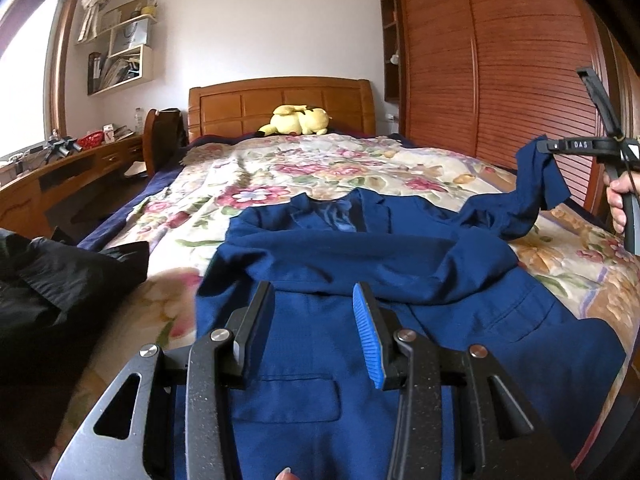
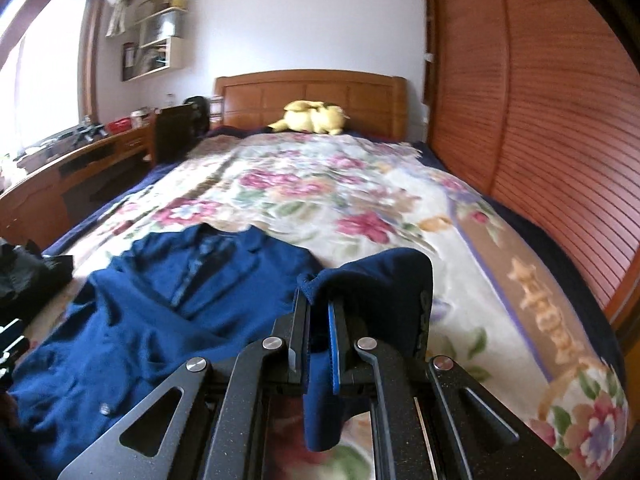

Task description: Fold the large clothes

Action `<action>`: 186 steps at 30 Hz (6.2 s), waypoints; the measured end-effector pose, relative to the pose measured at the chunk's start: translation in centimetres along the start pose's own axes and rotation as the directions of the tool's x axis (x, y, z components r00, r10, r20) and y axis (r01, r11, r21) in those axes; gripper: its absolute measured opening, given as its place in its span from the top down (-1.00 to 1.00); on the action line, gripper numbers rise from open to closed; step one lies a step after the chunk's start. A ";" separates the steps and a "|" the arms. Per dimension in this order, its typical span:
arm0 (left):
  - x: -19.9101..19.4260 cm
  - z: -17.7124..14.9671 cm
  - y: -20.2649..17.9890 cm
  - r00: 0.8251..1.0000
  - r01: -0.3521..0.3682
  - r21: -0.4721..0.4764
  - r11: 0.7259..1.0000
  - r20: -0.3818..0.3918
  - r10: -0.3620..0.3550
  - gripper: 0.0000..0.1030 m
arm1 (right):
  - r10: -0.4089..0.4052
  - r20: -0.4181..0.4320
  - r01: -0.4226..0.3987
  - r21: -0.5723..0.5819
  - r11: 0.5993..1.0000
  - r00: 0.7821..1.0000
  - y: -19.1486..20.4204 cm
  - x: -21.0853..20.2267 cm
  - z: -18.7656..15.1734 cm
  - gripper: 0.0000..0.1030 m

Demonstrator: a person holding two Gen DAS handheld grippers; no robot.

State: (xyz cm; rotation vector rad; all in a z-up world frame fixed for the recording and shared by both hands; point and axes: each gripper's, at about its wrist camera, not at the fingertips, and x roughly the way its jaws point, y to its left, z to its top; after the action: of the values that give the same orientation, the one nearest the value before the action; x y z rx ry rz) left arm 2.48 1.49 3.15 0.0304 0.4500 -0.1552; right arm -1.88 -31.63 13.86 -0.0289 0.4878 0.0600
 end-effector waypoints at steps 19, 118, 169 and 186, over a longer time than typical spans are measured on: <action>-1.5 -0.1 4.3 0.999 -0.031 -0.074 0.997 0.023 0.033 0.19 | 0.206 0.050 -0.193 -0.193 0.962 0.977 11.6 2.9 6.0 0.86; -0.7 -1.2 9.3 0.994 -0.106 -0.119 0.987 -0.035 0.103 0.19 | 0.346 -0.429 -0.452 -0.173 0.875 0.834 20.3 27.4 -0.3 0.02; -6.9 -5.2 8.6 0.984 -0.151 -0.012 0.988 -0.096 0.149 0.19 | 0.167 -0.250 -0.202 -0.119 0.972 0.954 6.4 1.0 -17.0 0.04; -4.1 -11.7 9.0 0.940 -0.174 0.071 0.982 -0.287 0.187 0.19 | 0.082 -0.299 -0.119 -0.106 0.987 0.951 4.7 0.5 -19.5 -0.05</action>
State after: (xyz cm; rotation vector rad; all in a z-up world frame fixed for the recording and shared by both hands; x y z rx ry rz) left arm -4.81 11.73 -5.63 0.1400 0.7370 0.0216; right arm -10.84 -27.70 -3.62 -0.1353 0.7829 0.1880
